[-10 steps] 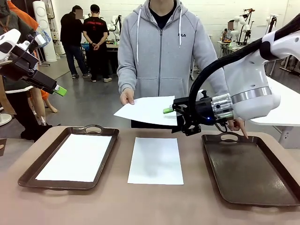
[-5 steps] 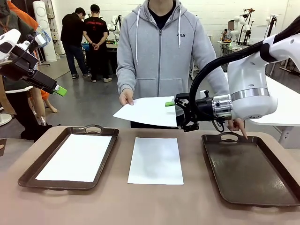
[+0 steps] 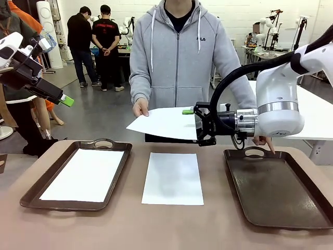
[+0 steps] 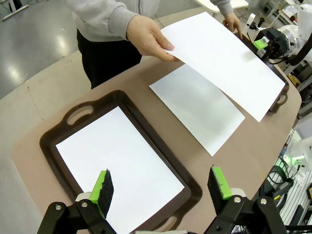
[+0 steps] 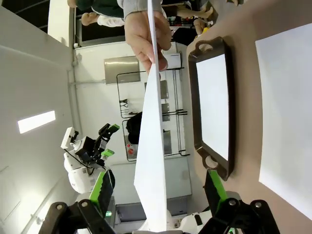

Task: Sort the A4 documents.
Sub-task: Receive the A4 Paper.

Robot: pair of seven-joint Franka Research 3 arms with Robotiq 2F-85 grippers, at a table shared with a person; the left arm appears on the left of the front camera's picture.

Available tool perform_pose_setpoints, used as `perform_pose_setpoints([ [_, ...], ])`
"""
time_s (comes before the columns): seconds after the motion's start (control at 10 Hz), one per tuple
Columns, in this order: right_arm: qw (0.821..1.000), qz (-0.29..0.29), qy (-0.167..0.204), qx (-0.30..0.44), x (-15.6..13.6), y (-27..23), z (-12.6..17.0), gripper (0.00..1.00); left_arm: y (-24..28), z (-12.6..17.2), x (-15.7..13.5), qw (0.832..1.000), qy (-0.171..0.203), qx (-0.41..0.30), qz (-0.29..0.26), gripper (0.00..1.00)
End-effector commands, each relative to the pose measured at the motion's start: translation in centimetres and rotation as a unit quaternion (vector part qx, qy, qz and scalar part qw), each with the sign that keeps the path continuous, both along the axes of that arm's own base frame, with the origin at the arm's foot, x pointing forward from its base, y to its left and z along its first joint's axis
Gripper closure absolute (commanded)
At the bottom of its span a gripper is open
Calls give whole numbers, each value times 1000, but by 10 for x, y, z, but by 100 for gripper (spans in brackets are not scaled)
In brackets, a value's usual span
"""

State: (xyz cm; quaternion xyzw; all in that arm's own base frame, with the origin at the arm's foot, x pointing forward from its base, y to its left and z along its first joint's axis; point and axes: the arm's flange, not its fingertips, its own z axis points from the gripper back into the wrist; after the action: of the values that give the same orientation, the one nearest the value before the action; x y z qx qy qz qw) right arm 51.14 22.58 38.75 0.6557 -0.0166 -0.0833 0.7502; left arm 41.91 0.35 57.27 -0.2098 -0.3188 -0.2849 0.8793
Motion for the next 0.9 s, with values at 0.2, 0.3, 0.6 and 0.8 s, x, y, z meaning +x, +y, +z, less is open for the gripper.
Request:
perform_pose_setpoints([
  [0.2, 1000, 2, 13, 14, 6, 6, -7, 3, 2, 0, 0, 1000, -5, 0, -9, 0],
  [0.3, 1000, 1, 10, 11, 7, 5, -7, 18, 2, 0, 0, 1000, -5, 0, -9, 0],
  [0.6, 1000, -8, 12, 19, 14, -7, -3, 39, 2, 0, 0, 1000, -5, 0, -9, 0],
  [0.8, 1000, -14, 10, 24, 18, -14, -1, 57, 2, 0, 0, 1000, -5, 0, -9, 0],
])
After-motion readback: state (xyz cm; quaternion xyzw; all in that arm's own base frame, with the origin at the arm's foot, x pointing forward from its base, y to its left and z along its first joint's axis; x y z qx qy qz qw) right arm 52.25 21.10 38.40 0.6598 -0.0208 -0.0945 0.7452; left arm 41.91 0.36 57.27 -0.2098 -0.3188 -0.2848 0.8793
